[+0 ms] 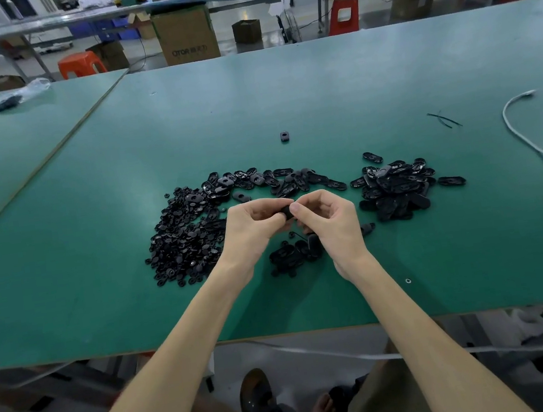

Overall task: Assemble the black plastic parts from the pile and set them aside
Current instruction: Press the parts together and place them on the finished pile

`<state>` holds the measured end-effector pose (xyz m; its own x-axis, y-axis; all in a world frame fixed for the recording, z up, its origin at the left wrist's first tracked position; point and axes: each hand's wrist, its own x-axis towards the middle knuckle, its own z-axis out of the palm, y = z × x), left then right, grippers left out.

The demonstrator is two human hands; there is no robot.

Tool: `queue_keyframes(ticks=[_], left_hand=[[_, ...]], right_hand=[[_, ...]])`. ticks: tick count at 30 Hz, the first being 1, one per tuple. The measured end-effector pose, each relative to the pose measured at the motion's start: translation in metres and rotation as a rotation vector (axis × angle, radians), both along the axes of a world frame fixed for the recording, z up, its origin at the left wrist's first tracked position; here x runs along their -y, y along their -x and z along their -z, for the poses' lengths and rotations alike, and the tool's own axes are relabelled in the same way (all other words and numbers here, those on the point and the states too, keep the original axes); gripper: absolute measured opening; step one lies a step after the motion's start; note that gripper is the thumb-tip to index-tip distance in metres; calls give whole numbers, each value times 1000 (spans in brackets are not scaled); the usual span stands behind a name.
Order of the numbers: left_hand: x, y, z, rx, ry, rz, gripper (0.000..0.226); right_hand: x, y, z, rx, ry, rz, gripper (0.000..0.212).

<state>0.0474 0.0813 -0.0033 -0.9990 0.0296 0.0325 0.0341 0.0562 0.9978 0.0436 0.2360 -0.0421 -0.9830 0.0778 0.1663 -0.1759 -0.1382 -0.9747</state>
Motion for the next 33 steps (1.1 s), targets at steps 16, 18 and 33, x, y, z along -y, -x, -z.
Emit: queue_keyframes(ticks=[16, 18, 33], left_hand=[[11, 1, 0, -4, -14, 96, 24], [15, 0, 0, 6, -26, 111, 25], [-26, 21, -31, -233, 271, -23, 17]], right_hand=[[1, 0, -1, 11, 8, 42, 8], [1, -1, 0, 8, -1, 37, 7], [7, 2, -2, 52, -22, 124, 38]])
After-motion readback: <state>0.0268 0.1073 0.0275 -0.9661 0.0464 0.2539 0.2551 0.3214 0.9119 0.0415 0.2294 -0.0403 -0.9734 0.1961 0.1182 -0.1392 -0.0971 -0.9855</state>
